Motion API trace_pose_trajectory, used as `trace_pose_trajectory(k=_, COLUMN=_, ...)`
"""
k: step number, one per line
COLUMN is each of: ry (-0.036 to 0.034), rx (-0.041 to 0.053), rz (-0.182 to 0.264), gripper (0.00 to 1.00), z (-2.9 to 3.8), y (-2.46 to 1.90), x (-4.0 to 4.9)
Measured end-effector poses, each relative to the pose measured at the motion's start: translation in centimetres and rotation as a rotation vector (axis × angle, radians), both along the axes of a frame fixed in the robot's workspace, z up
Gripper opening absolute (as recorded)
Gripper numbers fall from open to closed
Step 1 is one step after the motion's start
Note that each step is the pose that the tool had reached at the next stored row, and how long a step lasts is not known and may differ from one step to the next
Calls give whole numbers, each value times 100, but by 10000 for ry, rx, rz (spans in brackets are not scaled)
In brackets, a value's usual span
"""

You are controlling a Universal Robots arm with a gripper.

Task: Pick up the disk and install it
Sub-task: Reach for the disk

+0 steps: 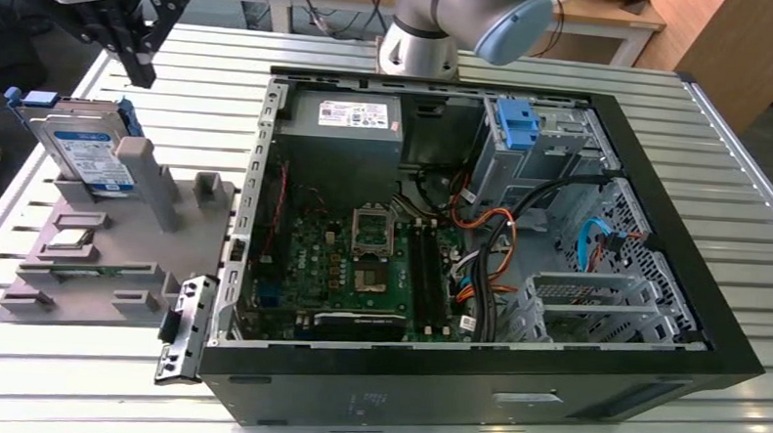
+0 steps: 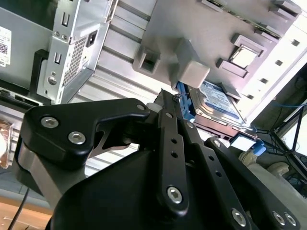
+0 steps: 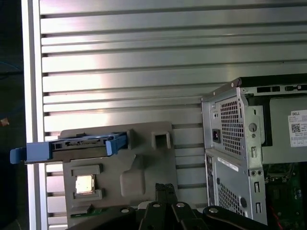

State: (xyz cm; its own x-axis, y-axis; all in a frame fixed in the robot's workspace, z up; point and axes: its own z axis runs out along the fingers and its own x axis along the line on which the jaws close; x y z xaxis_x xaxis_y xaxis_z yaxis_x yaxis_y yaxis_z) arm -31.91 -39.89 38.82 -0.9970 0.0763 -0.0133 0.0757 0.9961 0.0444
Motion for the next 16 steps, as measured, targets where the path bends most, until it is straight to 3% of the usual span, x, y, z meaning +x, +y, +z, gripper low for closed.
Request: trace_pose_trajectory(k=16, ry=-2, rx=-1, rz=0, gripper=11, z=-17, y=1, x=-523)
